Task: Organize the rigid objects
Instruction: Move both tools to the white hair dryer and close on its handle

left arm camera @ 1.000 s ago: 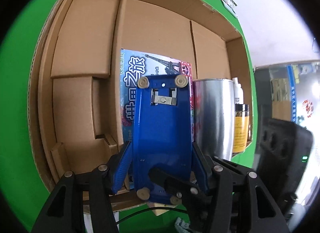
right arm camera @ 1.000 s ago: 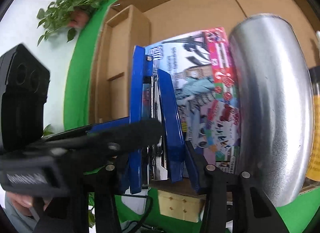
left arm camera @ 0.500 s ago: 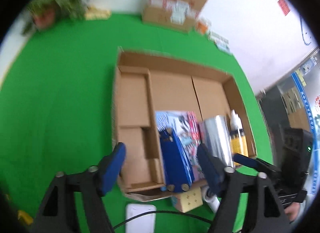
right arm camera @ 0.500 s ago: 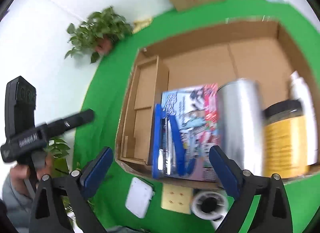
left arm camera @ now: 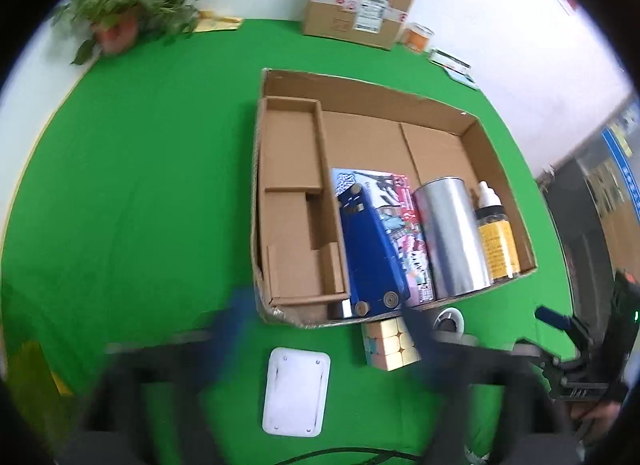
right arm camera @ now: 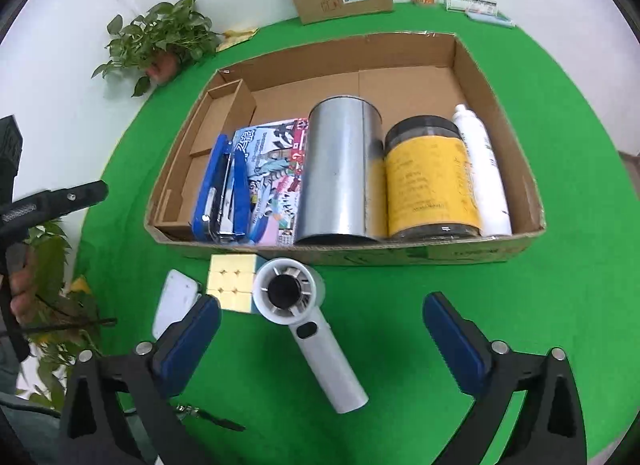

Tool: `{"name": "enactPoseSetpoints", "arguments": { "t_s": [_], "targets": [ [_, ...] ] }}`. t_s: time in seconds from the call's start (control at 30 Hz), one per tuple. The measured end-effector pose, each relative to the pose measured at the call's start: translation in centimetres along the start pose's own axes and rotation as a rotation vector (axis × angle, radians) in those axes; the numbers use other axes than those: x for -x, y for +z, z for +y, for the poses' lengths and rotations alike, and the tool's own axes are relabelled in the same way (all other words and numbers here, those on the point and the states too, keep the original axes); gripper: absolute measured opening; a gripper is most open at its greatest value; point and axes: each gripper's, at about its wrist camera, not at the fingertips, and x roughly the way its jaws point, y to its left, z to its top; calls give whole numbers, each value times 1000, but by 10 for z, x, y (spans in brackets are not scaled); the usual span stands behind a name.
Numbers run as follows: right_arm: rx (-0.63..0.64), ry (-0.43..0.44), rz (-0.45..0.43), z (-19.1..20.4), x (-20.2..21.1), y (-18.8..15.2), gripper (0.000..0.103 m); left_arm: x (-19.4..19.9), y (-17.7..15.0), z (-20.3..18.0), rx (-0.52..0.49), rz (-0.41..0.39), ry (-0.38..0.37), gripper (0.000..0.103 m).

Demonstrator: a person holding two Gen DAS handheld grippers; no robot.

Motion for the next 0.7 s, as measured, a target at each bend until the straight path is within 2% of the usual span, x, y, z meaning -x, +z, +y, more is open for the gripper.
{"name": "enactPoseSetpoints", "arguments": {
  "t_s": [0.1,0.2,0.27,0.33,0.43,0.5,0.53,0.57,0.7],
  "targets": [
    [74,-28,68,7,-24,-24,102,0,-9,-7,-21,16,10,85],
    [148,-52,129,9,-49,-51,101,-2,-21,-8,30,57,2,85],
    [165,-73,140,10,-60,-64,100,-4,-30,-9,70,83,-18,85],
    [190,-92,128,13,-68,-75,94,-5,-41,-15,90,100,-33,85],
    [216,-81,116,17,-78,-87,72,-7,-59,-24,106,120,-46,85],
    [238,-77,137,18,-89,-97,39,-10,-68,-31,112,147,-46,84],
    [240,-89,154,17,-94,-103,37,-11,-72,-35,114,156,-48,84],
    [248,-82,122,17,-90,-108,35,-10,-77,-38,116,159,-55,84],
    [177,2,145,10,-80,-122,32,-12,-87,-54,112,175,-106,84]
  ]
}}
